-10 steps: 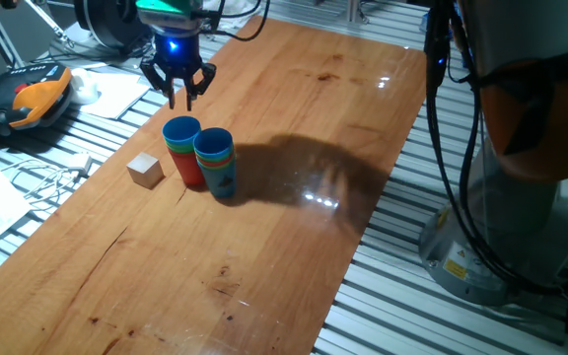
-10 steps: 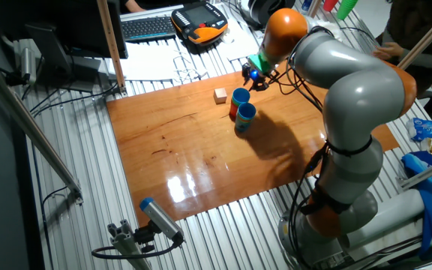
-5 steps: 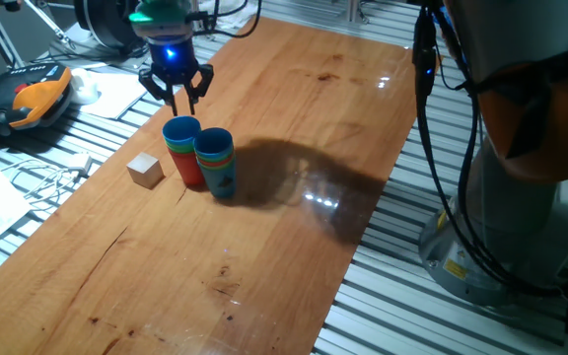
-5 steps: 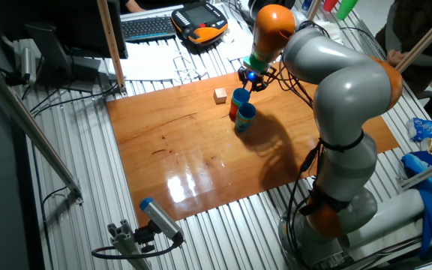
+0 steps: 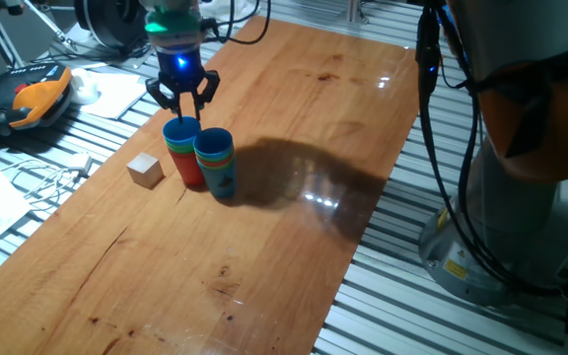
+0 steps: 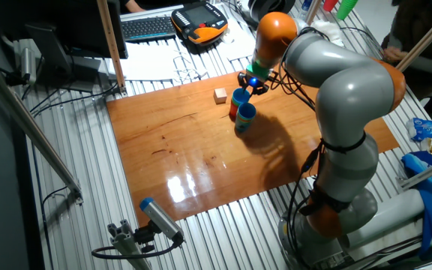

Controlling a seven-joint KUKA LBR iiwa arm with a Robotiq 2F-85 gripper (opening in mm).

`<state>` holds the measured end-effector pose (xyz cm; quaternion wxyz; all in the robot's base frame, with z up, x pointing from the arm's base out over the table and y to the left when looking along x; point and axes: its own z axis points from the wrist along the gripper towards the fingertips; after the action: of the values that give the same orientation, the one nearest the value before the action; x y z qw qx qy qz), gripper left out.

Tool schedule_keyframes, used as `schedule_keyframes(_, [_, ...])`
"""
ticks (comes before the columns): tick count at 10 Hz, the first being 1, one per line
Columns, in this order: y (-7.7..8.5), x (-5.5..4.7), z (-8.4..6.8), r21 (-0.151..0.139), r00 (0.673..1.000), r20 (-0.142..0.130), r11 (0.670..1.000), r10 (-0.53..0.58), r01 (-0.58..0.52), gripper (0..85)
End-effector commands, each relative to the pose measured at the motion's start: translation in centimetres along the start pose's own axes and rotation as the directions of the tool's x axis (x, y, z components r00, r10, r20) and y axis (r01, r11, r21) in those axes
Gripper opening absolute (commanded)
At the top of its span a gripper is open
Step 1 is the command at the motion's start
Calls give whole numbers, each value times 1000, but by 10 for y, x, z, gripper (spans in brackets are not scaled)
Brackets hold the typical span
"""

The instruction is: Stack the cups

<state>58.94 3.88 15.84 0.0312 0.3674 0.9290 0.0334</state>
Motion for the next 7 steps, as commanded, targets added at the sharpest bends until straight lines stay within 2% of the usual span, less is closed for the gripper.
schedule_keyframes(1, [0,3,5,5,1000,3,1000,-4,4,340])
schedule_keyframes(2, [0,4,8,7,1000,11,1000,-6,6,510])
schedule_keyframes(4, [0,4,8,10,1000,12,1000,-11,11,510])
schedule_keyframes(7, [-1,2,-1,25,1000,-12,1000,-18,18,510])
